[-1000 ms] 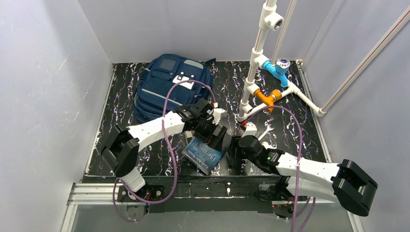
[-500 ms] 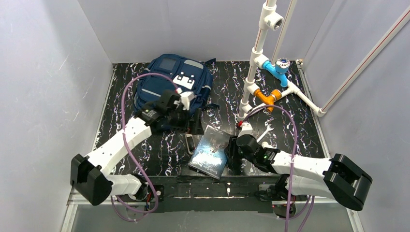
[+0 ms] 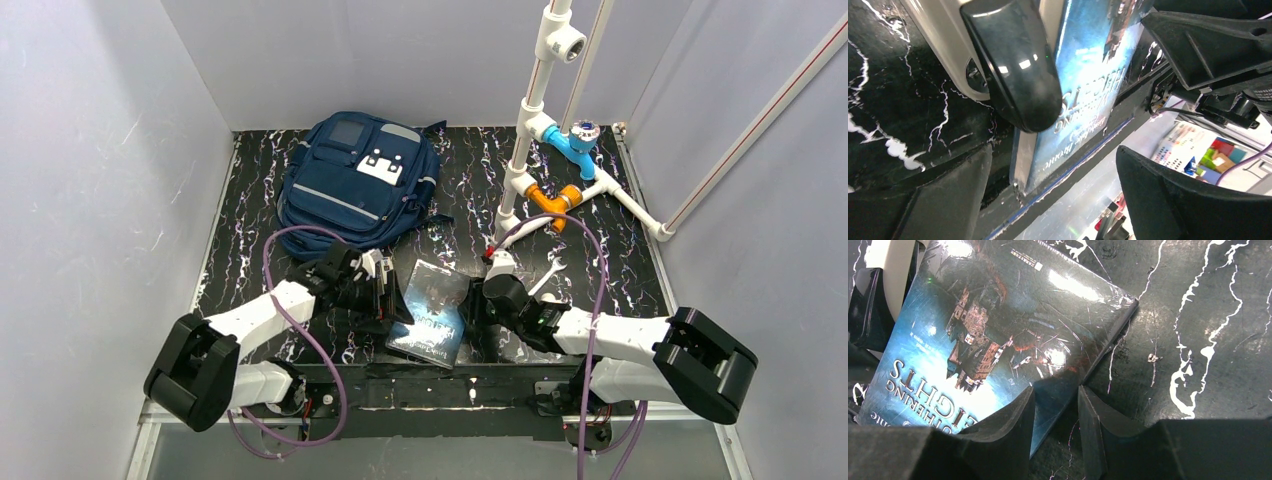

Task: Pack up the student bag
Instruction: Pick up the book from the center of the board.

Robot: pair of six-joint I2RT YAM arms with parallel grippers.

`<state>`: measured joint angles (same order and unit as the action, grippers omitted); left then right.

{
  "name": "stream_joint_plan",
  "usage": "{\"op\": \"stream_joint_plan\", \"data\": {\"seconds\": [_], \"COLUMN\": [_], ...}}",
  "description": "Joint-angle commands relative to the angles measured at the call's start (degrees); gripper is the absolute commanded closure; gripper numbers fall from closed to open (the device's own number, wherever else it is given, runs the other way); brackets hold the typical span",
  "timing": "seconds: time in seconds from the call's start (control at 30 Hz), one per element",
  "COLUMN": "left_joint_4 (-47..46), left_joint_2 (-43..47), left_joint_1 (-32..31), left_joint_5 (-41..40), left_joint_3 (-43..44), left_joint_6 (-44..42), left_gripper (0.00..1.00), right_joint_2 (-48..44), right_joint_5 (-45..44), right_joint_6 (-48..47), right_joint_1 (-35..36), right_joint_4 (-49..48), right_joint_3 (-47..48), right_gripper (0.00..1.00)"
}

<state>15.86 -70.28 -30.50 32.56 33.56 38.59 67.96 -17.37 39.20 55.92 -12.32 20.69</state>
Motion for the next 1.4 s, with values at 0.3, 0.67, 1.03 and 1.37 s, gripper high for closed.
{"op": "stream_joint_plan", "data": {"seconds": [0.3,0.67,1.03,1.37], "left_joint_4": [-25.72,-26.23,-10.57,2.92], "left_joint_2": [-0.86,6.61,-6.20,-12.52], "left_joint_1": [-2.22,-6.86,-11.41,-13.90], "left_joint_5": [8.30,7.75,-9.12,-21.35], "left_joint_3": [-8.24,-1.37,14.14,22.30], "left_joint_6": [9.61,16.19,7.53,3.26], "left_gripper": [0.17,0.38,0.38,0.54], "right_joint_2": [2.88,4.33,4.12,2.36], "right_joint_5": [3.33,4.59,5.44,4.03], "right_joint_6": [-0.69,-0.75,-1.47,-1.41], "right_joint_1": [-0.02,-0.02,-0.02,-0.02], "right_joint_4": [1.79,0.44,-0.87,-0.16], "right_joint_3": [0.99,1.10,0.49,-0.21], "right_gripper": [0.58,0.60,0.62,0.62]}}
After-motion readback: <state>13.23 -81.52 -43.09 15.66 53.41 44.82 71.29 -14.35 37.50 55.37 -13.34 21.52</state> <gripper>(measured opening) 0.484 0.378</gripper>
